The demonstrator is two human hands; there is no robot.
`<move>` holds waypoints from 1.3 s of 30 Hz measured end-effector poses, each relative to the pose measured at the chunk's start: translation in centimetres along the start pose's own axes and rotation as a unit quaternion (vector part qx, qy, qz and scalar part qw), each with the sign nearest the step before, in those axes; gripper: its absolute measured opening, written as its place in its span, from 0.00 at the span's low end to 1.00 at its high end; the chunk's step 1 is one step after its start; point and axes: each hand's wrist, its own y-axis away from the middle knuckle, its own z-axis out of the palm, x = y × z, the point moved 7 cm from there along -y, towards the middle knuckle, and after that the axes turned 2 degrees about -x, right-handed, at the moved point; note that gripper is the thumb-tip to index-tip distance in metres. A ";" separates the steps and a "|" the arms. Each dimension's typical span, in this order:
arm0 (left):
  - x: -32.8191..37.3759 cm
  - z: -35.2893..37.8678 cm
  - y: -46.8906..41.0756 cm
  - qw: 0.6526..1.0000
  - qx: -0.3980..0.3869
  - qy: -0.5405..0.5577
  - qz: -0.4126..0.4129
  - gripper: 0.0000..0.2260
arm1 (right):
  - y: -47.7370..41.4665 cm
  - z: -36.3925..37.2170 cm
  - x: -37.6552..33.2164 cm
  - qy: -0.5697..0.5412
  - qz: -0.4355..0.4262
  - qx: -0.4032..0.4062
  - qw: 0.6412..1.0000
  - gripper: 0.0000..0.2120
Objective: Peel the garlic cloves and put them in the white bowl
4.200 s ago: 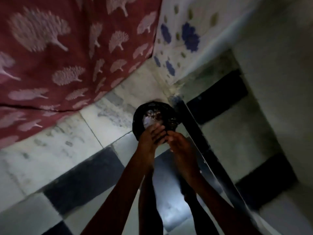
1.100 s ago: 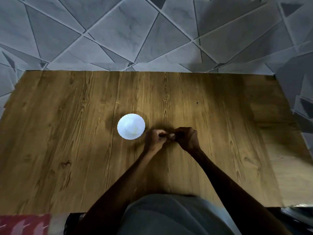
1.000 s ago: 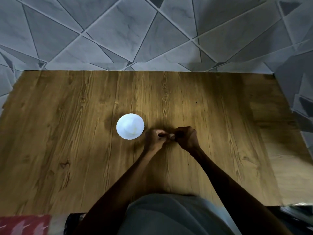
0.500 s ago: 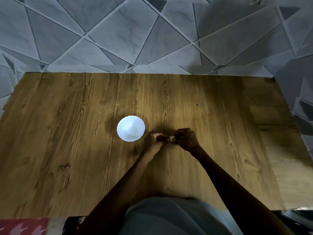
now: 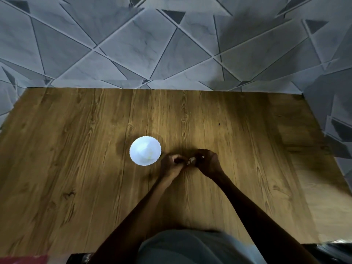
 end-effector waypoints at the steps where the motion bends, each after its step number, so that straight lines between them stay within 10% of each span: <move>1: 0.0 0.0 0.1 1.000 -0.003 0.007 -0.005 0.04 | 0.2 -0.1 -0.2 0.007 -0.007 0.011 1.000 0.01; 17: -2.1 2.0 4.7 0.969 -0.117 0.209 -0.068 0.06 | 7.2 -0.1 -1.3 -0.150 0.060 0.031 0.986 0.06; 39: -2.5 -0.3 6.6 0.996 -0.004 -0.075 0.038 0.07 | 8.9 1.7 -2.6 0.226 0.025 -0.051 0.973 0.04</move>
